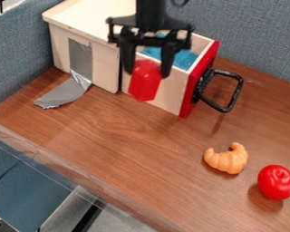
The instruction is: Taken something out of the drawer and put it on the left of the tabel
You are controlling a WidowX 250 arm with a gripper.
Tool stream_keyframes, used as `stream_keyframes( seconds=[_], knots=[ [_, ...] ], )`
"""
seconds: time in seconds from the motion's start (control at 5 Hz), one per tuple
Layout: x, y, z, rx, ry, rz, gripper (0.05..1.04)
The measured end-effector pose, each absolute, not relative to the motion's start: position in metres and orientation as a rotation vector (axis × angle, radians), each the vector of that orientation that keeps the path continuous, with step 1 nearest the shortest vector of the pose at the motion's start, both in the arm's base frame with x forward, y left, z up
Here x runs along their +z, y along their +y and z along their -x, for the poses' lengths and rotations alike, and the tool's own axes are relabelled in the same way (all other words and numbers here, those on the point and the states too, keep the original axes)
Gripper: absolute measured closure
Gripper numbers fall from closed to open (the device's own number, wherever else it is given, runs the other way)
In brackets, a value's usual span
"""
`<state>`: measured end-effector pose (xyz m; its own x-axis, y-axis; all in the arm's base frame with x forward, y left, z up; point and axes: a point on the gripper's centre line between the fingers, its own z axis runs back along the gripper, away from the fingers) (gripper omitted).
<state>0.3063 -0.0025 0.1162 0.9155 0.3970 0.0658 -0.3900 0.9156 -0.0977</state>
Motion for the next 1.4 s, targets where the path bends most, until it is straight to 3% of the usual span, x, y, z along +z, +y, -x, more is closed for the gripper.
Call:
stream_keyframes(
  seconds=[0.6, 1.2, 1.4],
  knots=[
    [0.059, 0.016, -0.303, 0.431, 0.007, 0.039, 0.374],
    [0.040, 0.026, -0.278, 0.442, 0.062, 0.016, 0.374],
    [0.039, 0.030, -0.276, 0.455, 0.056, 0.014, 0.307]
  ],
)
